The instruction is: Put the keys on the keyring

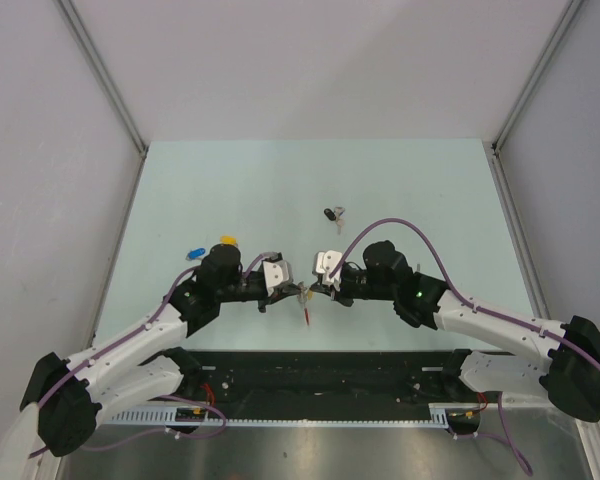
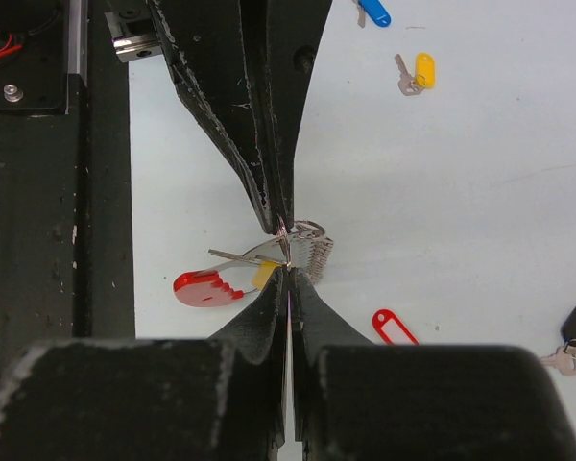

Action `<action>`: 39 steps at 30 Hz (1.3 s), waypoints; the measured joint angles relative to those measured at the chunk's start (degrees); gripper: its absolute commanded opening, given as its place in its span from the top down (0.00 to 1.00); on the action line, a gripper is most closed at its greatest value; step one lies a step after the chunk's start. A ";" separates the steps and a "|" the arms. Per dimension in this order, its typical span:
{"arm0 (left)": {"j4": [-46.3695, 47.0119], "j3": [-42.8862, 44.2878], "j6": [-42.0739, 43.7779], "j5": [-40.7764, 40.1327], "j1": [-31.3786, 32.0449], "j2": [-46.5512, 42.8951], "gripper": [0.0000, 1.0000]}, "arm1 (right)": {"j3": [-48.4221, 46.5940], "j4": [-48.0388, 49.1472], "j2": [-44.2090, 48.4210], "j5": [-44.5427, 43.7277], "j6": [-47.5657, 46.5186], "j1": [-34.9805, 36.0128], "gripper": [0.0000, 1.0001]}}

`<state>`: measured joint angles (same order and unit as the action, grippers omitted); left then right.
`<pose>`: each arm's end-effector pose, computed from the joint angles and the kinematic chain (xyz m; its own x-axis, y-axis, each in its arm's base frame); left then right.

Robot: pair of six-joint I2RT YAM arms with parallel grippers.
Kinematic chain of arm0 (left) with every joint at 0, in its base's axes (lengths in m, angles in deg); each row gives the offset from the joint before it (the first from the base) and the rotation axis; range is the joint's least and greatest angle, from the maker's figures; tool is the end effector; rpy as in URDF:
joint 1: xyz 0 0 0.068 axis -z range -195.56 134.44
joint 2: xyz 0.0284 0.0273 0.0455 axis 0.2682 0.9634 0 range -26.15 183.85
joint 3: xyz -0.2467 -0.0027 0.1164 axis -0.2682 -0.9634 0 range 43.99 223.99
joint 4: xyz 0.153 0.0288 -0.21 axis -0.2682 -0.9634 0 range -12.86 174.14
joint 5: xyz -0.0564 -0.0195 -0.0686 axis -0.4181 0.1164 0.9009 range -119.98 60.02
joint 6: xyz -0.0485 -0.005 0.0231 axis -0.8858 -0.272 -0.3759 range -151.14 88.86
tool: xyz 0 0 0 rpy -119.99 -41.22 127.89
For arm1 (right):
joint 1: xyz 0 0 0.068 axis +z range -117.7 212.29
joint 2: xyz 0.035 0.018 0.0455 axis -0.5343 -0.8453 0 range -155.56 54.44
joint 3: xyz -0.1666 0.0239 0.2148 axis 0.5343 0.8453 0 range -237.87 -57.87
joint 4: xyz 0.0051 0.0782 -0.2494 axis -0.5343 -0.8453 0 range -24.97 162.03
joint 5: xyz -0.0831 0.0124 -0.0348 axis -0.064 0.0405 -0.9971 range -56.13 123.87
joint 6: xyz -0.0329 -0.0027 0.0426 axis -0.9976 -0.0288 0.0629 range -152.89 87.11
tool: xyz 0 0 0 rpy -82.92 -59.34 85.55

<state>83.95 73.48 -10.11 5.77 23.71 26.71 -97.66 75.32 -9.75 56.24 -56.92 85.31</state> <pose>0.1445 -0.1451 0.2408 0.0443 0.3400 -0.9394 0.9775 0.1794 0.1111 0.1412 0.2099 0.2662 0.1898 -0.3739 -0.9078 -0.9580 0.1319 -0.2546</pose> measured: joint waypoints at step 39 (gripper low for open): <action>-0.02 0.00 0.11 0.39 0.15 0.00 1.00 | -0.13 -0.02 -0.17 1.09 0.00 0.00 1.00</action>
<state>83.93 73.48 -10.00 6.16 23.86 26.71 -97.80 75.30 -9.92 57.34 -56.92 85.31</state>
